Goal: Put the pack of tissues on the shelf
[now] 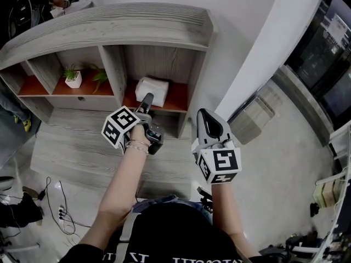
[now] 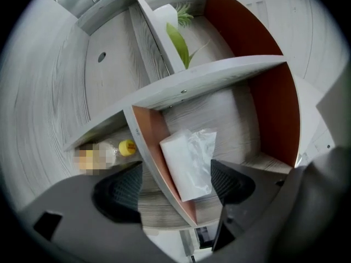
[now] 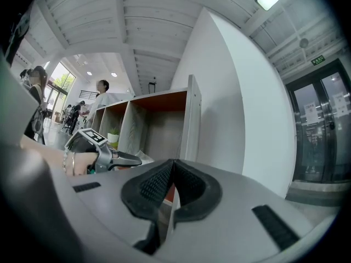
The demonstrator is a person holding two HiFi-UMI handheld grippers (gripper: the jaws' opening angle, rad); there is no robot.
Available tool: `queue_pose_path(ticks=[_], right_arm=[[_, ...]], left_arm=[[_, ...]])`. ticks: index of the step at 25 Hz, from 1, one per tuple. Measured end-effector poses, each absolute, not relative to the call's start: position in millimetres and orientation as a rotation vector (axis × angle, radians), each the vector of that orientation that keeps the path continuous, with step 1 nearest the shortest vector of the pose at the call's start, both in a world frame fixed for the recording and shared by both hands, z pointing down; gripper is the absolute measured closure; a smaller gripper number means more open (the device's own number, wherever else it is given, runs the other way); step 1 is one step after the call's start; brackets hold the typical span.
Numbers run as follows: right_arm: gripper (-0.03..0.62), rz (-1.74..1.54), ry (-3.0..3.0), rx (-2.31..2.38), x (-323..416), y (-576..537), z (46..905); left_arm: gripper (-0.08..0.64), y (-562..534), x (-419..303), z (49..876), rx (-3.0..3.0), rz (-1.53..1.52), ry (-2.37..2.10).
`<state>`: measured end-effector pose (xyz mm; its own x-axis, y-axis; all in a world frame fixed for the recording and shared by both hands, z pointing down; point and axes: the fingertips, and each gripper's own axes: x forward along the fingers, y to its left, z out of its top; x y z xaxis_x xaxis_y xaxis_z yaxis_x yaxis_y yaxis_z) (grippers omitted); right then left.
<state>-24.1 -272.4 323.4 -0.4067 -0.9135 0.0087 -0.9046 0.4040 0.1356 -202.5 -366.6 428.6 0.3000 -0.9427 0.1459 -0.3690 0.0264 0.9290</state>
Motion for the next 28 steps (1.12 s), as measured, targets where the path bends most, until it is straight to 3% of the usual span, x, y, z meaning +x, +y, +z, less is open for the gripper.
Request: queue_pose_path(ticks=[28], right_arm=[[0.575,-0.147,-2.511,1.703,-64.5,-264.3,327.1]], left_arm=[[0.184,-313.8,-229.8,375.9,2.181,-0.345,-1.500]])
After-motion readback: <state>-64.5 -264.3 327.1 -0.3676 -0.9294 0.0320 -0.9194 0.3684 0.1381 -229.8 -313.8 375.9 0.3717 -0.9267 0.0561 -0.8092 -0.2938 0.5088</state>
